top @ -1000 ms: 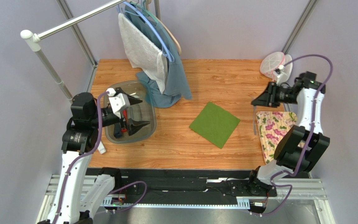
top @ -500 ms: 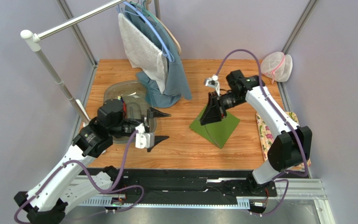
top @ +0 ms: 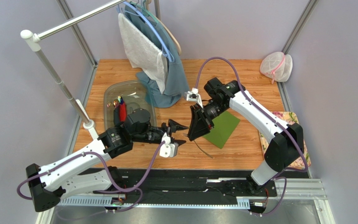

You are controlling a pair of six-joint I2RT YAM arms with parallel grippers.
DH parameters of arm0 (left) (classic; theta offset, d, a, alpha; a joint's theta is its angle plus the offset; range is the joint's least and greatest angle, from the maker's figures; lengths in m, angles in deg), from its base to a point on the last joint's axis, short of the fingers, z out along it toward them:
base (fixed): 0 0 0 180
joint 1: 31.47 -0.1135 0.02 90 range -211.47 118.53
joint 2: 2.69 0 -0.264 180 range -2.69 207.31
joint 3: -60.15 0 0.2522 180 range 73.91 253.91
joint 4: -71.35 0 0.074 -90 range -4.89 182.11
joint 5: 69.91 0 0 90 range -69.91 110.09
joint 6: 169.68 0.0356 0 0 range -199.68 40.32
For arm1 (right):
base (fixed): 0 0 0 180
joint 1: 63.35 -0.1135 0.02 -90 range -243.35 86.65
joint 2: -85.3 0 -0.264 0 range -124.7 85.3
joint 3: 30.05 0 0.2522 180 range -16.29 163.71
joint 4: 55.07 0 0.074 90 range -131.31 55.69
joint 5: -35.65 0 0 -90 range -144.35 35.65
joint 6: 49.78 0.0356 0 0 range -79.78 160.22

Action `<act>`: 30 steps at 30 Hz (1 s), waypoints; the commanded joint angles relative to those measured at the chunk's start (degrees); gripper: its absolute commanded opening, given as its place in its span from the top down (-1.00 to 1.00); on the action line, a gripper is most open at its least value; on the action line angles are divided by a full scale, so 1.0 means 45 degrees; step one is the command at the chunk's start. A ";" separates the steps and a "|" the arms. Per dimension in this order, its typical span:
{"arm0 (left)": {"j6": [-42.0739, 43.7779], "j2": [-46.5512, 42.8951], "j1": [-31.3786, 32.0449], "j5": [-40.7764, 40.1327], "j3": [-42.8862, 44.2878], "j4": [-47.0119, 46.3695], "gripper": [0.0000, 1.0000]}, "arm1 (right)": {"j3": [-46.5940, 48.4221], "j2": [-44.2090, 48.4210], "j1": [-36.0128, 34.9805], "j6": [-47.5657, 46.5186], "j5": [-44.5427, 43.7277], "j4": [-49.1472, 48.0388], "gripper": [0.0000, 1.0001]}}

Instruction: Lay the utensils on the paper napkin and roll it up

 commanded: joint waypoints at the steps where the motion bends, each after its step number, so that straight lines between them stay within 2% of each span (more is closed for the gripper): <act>1: -0.0213 0.0041 0.0607 -0.0296 -0.0215 -0.0925 -0.17 | 0.0448 0.0187 -0.0285 -0.0211 0.0394 0.4043 1.00; 6: -0.0233 0.0294 0.0765 -0.0882 -0.0255 -0.0985 0.22 | 0.0390 0.0304 -0.0637 -0.0249 0.0258 0.4043 1.00; 14: 0.0118 0.0470 0.0804 -0.0922 -0.0255 -0.0301 0.33 | 0.0351 0.0363 -0.0696 -0.0308 0.0316 0.4063 1.00; 16: 0.0138 0.0470 0.0804 -0.0903 -0.0275 -0.0184 0.50 | 0.0312 0.0441 -0.0695 -0.0328 0.0296 0.4043 1.00; 18: 0.0080 0.0451 0.0804 -0.0902 -0.0216 0.0010 0.85 | 0.0311 0.0499 -0.0695 -0.0347 0.0355 0.4063 1.00; 20: 0.0021 0.0470 0.0804 -0.0941 -0.0138 0.0127 1.00 | 0.0331 0.0519 -0.0676 -0.0366 0.0374 0.4063 1.00; 21: -0.0172 0.0490 0.0804 -0.0941 -0.0003 0.0399 1.00 | 0.0370 0.0519 -0.0695 -0.0367 0.0355 0.4044 1.00; 23: -0.0583 0.0510 0.0804 -0.1077 0.0309 0.0674 1.00 | 0.0719 0.0403 -0.0657 -0.0153 -0.0092 0.4005 0.72; 24: -0.0913 0.0490 0.0785 -0.1097 0.0427 0.1120 1.00 | 0.0973 0.0305 -0.0598 0.0042 -0.0326 0.4004 0.43; 25: -0.1091 0.0393 0.0707 -0.0904 0.0544 0.1337 1.00 | 0.1671 0.0169 -0.0327 0.0527 -0.0773 0.4004 -0.08; 26: -0.1189 0.0315 0.0571 -0.0612 0.0797 0.1610 1.00 | 0.2046 0.0129 -0.0092 0.0686 -0.0932 0.4004 -0.32; 27: -0.1519 0.0237 0.0454 -0.0358 0.0896 0.2096 1.00 | 0.2436 0.0109 0.0181 0.0785 -0.1127 0.3985 -0.69; 29: -0.2222 0.0158 0.0005 -0.0005 0.1323 0.2353 1.00 | 0.3644 0.0245 0.1253 0.1599 -0.1675 0.3616 -0.74; 30: -0.2747 0.0235 -0.0151 0.0151 0.1578 0.3032 1.00 | 0.3922 0.0381 0.1702 0.2302 -0.1812 0.2628 -0.75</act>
